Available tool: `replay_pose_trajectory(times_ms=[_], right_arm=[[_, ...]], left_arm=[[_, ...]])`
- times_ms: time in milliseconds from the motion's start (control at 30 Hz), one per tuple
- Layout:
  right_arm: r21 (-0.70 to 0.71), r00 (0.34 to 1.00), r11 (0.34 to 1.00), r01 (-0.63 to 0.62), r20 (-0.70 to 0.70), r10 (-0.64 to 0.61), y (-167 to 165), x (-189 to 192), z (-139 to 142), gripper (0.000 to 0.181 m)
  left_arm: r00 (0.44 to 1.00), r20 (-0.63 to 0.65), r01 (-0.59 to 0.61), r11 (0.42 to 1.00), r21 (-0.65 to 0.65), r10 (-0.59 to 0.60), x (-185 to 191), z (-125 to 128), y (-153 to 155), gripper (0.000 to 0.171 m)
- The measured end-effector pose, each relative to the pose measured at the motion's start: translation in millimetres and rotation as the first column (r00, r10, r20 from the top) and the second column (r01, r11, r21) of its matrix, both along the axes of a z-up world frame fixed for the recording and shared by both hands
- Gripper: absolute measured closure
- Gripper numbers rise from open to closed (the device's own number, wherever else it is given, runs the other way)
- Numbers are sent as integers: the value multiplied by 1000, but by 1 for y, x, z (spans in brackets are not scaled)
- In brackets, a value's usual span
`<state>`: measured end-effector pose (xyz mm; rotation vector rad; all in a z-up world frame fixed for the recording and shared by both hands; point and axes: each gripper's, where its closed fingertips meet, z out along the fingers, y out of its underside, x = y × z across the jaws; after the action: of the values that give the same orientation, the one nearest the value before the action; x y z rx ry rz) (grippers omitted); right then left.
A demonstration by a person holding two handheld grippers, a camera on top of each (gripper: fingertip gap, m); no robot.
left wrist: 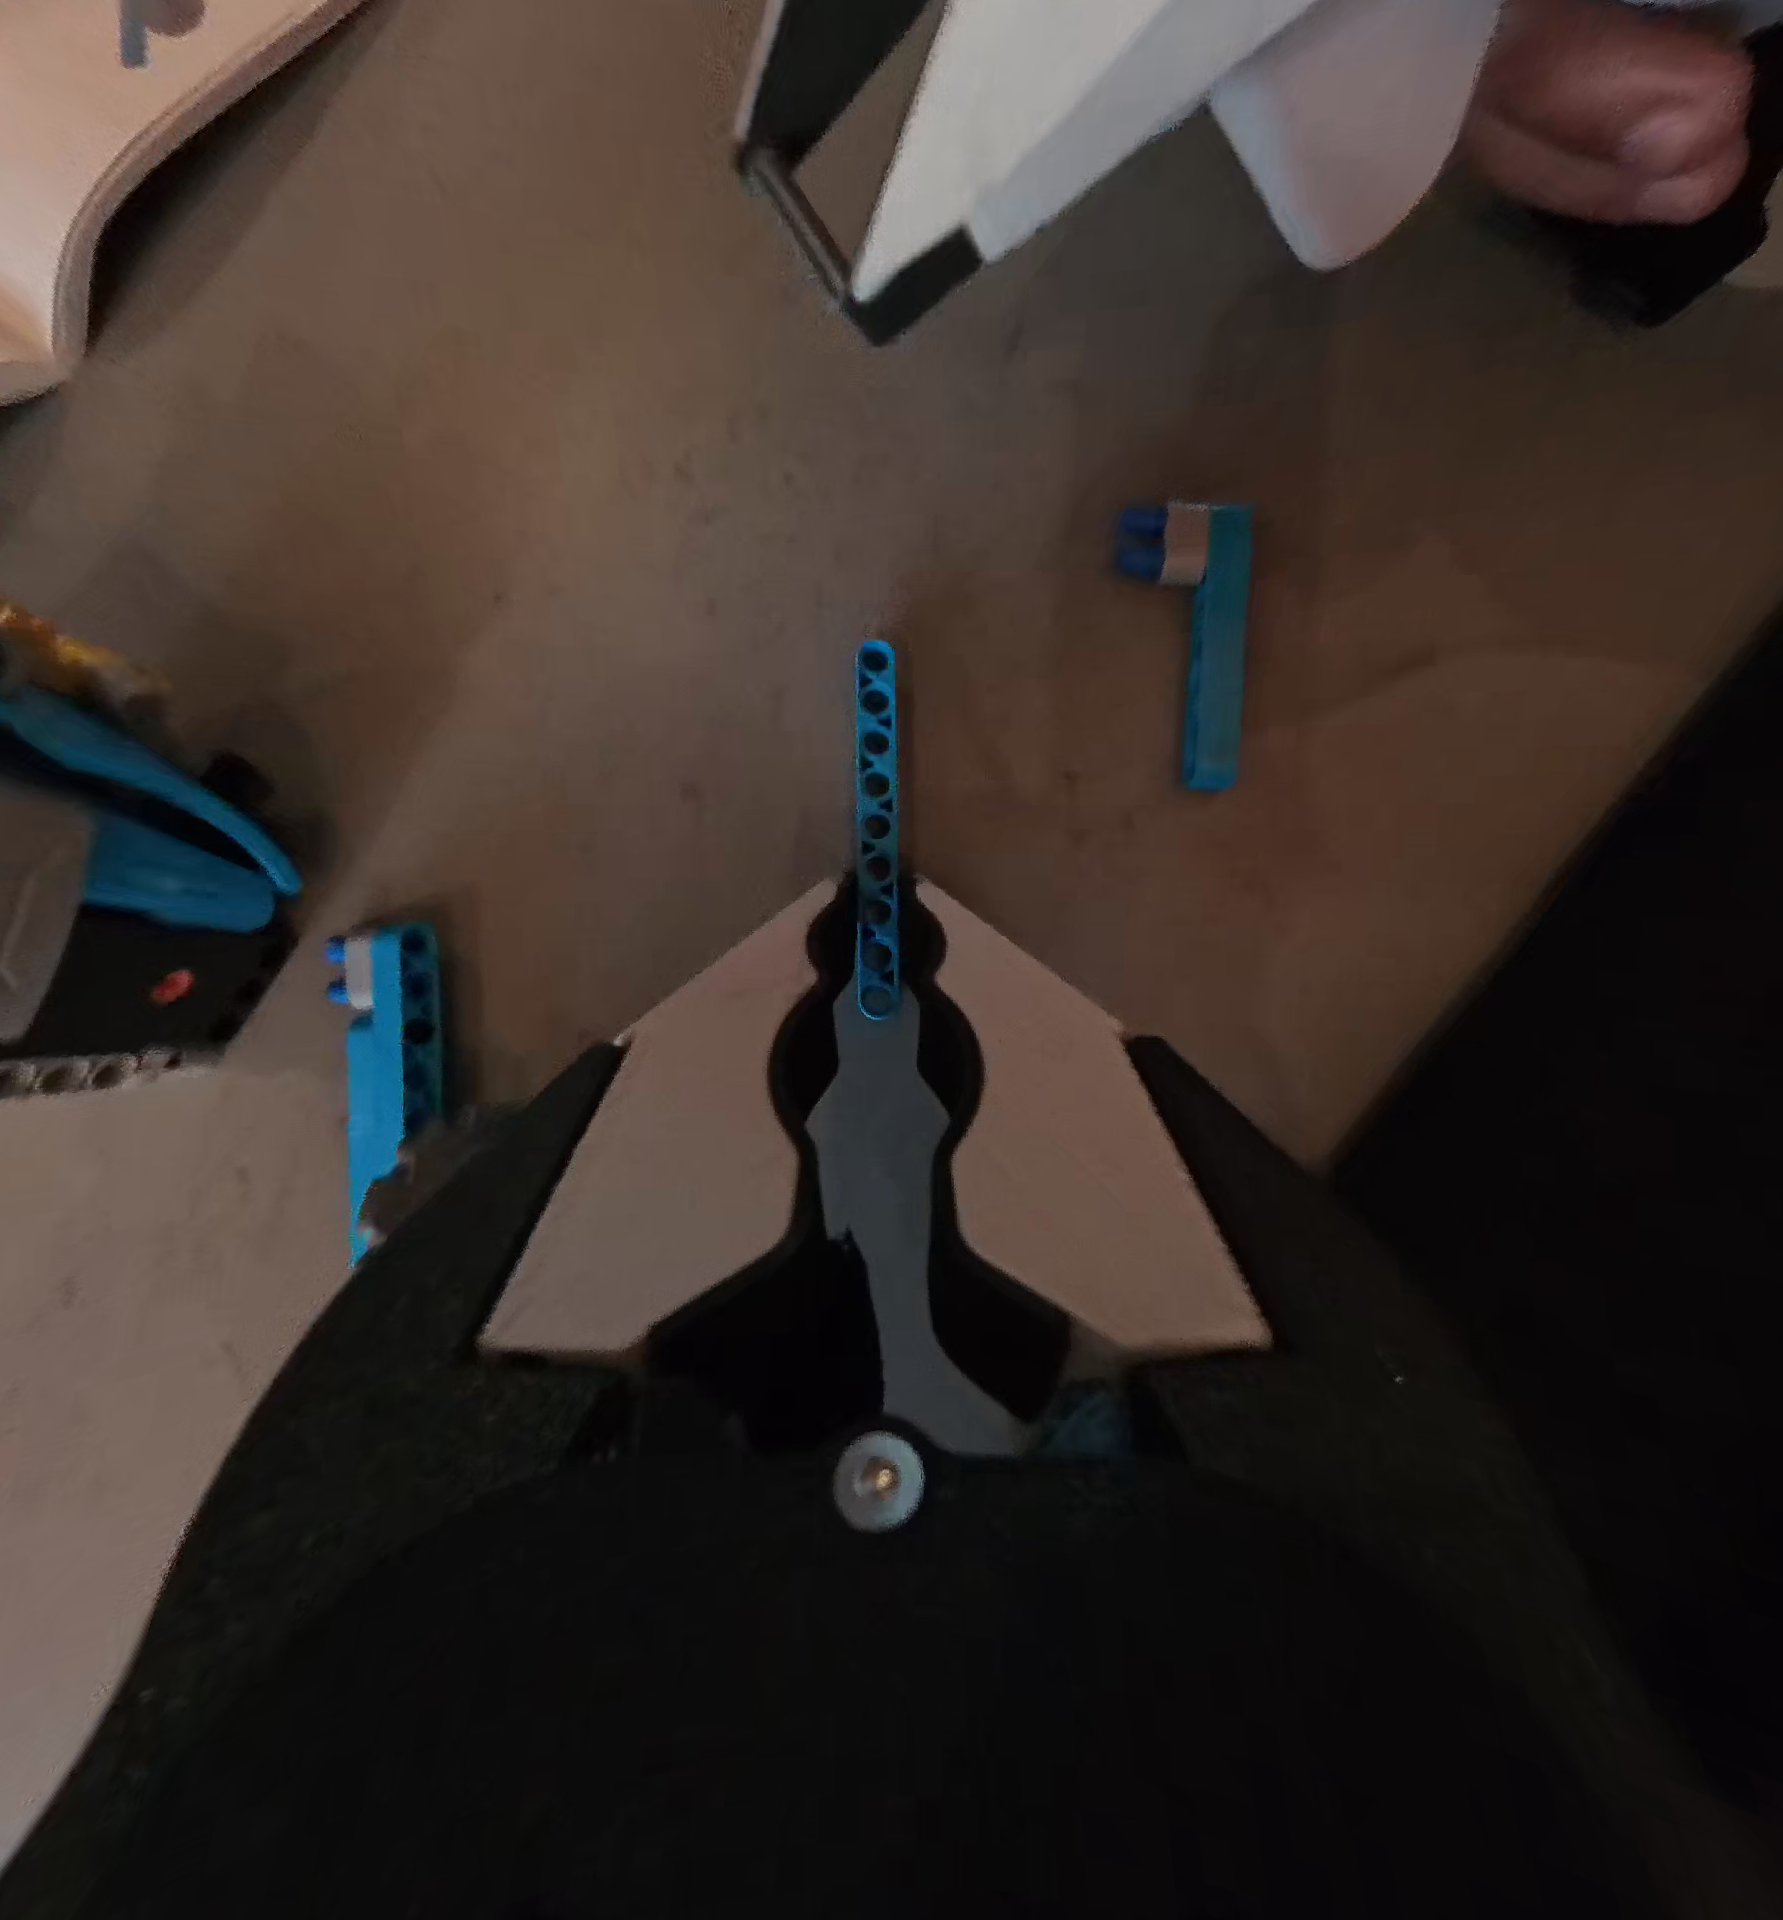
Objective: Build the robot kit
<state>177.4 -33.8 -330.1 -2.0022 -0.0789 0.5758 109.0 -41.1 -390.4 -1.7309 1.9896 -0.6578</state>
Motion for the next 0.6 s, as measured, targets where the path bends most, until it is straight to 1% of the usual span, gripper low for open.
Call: replay_pose_trajectory(times_ms=[133, 267, 333, 400, 467, 533, 600], right_arm=[[-73, 992, 997, 14, 125, -4, 0, 1, -19, 150], [-87, 988, 996, -19, 151, 32, 2, -9, -23, 150], [-77, 986, 997, -24, 161, 37, 2, -10, -22, 150], [-91, 985, 996, -13, 171, 29, 1, -7, -25, 150], [-126, 977, 992, 15, 214, 12, -1, 0, -33, 150], [-145, 958, 988, 59, 285, -15, -2, 10, -40, 150], [-143, 941, 985, 99, 336, -46, -2, 17, -41, 150]], left_arm=[[999, 16, -51, 998, -22, 52, -12, 5, 8, 164], [987, 85, -128, 984, -122, 139, -15, 19, 16, 164], [980, 116, -141, 975, -172, 162, -15, 26, 18, 164], [982, 112, -134, 976, -172, 154, -18, 25, 19, 164], [989, 82, -118, 987, -105, 127, -22, 18, 21, 164], [995, 58, -74, 996, -55, 77, -25, 12, 17, 164], [998, 56, -21, 998, -52, 24, -25, 9, 6, 164]])
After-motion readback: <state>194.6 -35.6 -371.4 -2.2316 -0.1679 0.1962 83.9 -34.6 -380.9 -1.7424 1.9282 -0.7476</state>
